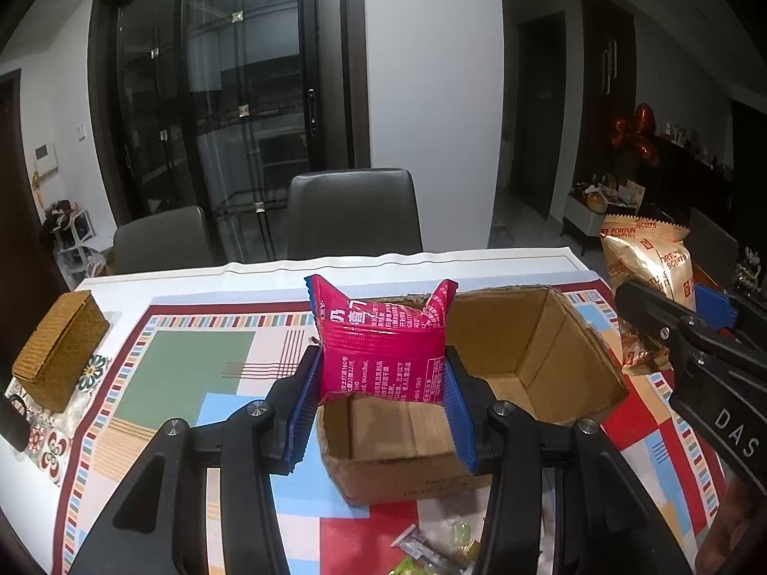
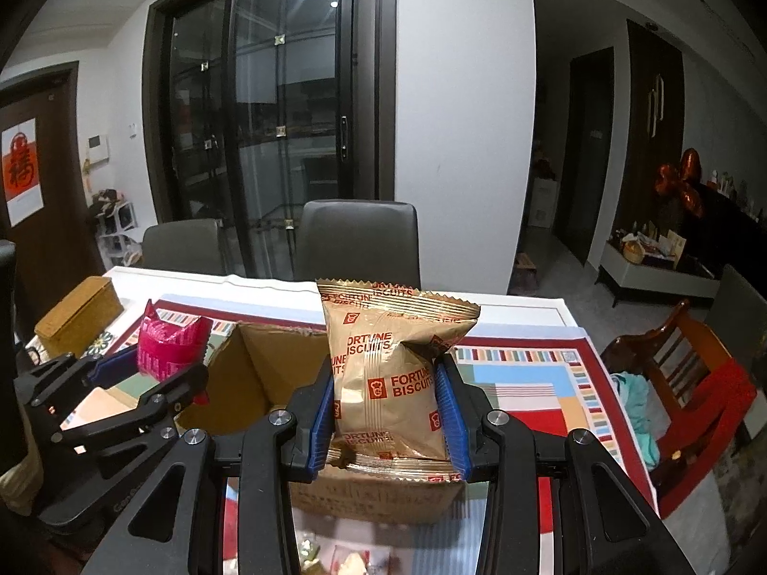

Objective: Organize snacks
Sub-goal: 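Open both tools to drop the gold packet and pink bag into the box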

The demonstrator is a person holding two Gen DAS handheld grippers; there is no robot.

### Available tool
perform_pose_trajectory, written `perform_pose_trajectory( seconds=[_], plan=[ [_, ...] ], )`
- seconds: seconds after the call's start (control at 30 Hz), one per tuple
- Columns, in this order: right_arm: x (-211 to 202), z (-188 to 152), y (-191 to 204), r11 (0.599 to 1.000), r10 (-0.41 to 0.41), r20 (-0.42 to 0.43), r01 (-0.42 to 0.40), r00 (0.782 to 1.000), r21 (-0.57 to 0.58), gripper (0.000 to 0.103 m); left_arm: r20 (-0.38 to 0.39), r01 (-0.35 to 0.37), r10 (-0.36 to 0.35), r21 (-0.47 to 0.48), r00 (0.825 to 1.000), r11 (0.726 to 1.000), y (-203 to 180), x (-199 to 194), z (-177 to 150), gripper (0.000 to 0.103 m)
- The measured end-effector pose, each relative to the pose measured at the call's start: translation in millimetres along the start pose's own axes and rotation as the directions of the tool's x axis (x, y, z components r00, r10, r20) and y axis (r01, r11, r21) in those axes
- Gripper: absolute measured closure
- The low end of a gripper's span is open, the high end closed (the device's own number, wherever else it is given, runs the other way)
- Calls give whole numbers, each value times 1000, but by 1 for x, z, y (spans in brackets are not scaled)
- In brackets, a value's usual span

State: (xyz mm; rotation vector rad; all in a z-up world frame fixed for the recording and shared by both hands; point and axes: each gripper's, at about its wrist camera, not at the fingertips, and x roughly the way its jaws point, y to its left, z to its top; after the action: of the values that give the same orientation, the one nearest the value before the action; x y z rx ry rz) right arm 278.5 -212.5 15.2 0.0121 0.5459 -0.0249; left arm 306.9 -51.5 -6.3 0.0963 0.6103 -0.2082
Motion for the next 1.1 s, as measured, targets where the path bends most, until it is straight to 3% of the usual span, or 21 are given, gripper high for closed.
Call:
perform_pose_trajectory(
  seconds=[0.57,0.67,0.7,0.73,0.87,0.97,1.1],
  plan=[
    [45,6,2,1000,1,-74,-2,997,-9,62,-30,15,-15,9,999,1000,1,41,15,55],
    [47,7,5,1000,5,-74,-6,997,-19,62,-35,24,-23,8,999,1000,1,43,16,51],
    [48,8,4,1000,9,-75,-10,997,-19,62,-37,22,-21,10,999,1000,1,43,16,46],
    [48,9,5,1000,13,-76,-15,997,-20,60,-36,17,-16,11,999,1000,2,43,17,43],
    [47,10,3,1000,-5,-61,5,998,-13,37,-29,3,-3,4,1000,1000,4,40,17,33],
    [45,11,-1,1000,-18,-52,18,998,-2,31,-23,-6,6,-7,1000,1000,7,38,17,29],
    [46,10,-3,1000,-22,-58,22,998,7,31,-18,-20,20,-4,1000,1000,9,35,16,21]
  ],
)
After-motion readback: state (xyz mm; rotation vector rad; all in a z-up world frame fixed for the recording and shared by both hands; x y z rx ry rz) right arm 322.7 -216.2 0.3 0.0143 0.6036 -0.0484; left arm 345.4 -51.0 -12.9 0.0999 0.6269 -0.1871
